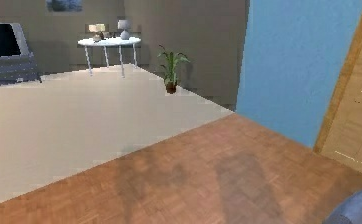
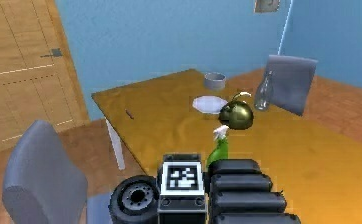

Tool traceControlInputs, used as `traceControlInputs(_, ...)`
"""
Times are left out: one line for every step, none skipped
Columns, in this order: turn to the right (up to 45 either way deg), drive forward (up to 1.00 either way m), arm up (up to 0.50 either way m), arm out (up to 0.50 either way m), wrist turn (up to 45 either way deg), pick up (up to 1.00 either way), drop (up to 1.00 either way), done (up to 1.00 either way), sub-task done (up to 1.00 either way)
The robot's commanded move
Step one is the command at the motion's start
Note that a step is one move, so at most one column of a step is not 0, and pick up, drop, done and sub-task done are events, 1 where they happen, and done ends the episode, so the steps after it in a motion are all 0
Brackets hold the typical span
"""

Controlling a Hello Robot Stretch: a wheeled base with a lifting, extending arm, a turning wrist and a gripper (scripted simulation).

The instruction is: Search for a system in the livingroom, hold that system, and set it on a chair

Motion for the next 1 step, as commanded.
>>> traceControlInputs(3.0,0.00,0.00,0.00,0.0,0.00,0.00,0.00,0.00)
